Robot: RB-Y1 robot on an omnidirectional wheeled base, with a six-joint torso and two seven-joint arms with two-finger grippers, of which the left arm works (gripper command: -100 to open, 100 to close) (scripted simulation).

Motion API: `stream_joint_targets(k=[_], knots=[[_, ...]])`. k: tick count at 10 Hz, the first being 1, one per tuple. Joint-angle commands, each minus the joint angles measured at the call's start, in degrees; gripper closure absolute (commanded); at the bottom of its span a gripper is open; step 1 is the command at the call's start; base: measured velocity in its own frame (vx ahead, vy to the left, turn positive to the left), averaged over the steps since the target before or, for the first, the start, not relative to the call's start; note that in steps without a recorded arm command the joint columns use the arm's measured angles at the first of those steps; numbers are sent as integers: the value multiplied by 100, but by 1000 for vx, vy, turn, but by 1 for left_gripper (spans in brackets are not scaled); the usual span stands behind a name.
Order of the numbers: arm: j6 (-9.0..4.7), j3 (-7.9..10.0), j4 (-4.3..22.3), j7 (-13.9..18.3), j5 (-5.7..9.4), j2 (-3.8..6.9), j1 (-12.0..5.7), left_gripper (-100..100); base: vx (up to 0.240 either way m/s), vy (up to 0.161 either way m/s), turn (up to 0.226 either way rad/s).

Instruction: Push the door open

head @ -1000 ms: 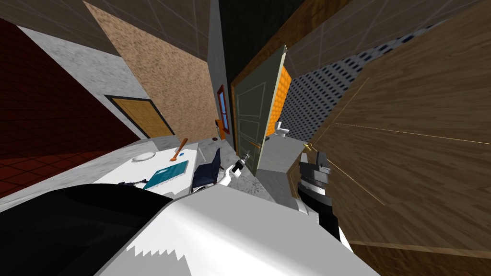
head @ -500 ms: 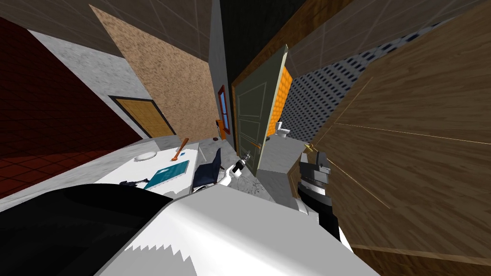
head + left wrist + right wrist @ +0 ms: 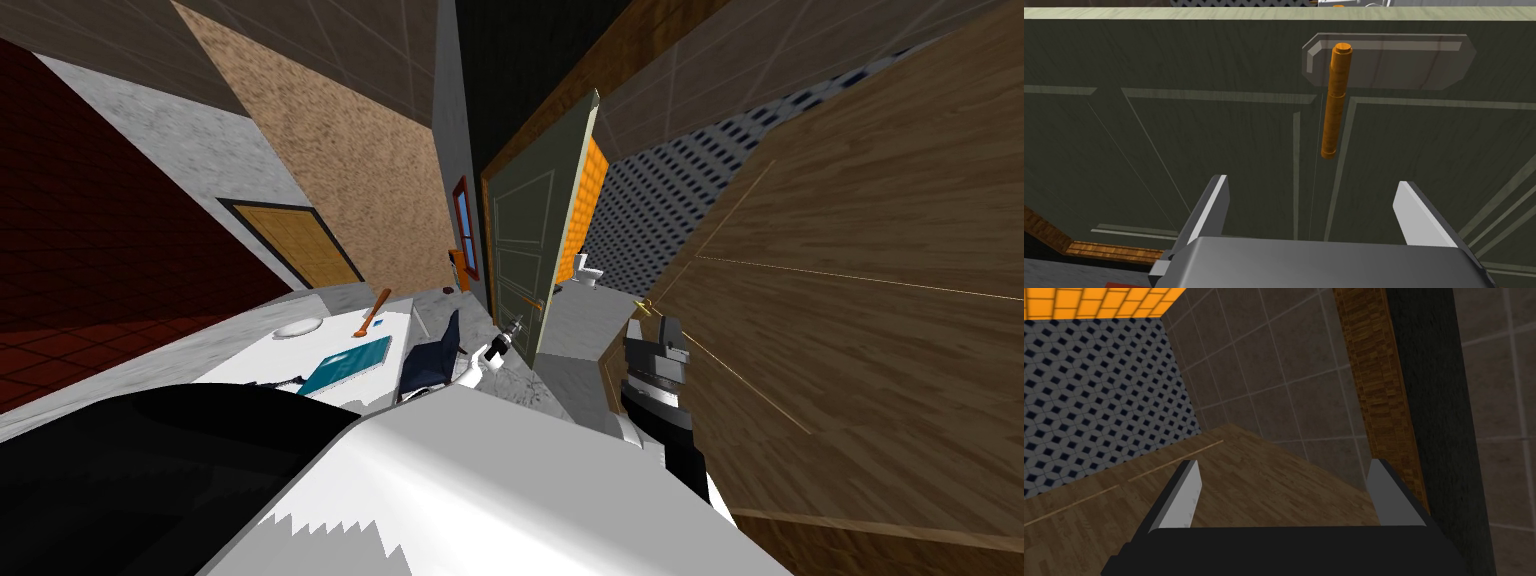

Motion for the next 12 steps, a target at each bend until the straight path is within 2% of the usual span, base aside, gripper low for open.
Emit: stream_joint_targets(k=[1,3,4,12], knots=[[0,0,0,0,0,0,0,-100,0,0,0],[0,0,0,0,0,0,0,-100,0,0,0],[29,-94,30,42,-10,6,-19,-100,29,18,95],[29,-94,30,42,-10,6,-19,-100,4,1,3]])
